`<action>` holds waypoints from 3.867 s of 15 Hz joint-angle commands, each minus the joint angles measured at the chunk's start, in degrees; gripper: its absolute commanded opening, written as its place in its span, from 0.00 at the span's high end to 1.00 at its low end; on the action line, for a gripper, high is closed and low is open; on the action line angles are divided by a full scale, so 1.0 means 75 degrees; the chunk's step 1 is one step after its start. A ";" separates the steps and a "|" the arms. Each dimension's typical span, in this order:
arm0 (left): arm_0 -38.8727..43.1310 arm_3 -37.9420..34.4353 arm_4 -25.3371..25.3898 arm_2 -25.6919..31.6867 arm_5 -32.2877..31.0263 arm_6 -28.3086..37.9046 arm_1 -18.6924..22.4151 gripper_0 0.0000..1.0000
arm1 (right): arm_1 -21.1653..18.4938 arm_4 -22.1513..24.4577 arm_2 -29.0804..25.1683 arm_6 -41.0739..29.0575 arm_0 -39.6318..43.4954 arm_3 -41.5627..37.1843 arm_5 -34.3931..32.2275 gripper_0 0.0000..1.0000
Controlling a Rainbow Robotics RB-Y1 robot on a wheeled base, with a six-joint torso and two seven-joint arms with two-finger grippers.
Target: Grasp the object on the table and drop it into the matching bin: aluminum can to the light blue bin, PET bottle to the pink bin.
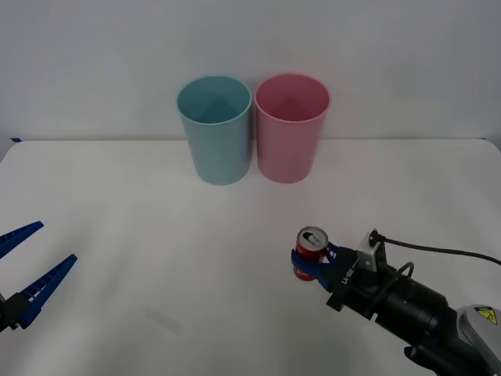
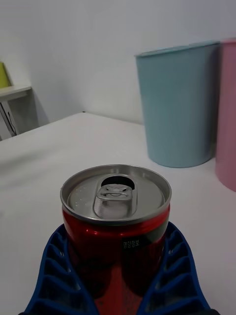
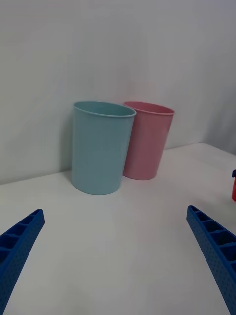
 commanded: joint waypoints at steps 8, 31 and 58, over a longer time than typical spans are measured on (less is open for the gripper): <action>0.0000 0.0000 0.0000 0.0000 0.0000 0.0000 0.0000 0.00 | -0.0618 0.0003 -0.0003 -0.2325 0.0105 -0.2061 0.0765 1.00; 0.0000 0.0000 0.0000 0.0000 0.0000 0.0000 0.0000 0.00 | -0.0196 0.2007 0.1368 -0.4154 -0.6187 0.0810 0.2171 1.00; 0.0000 0.0000 0.0000 0.0000 0.0000 0.0000 0.0000 0.00 | 0.1702 0.2124 0.1989 -0.3661 -0.8953 0.5381 0.4327 0.00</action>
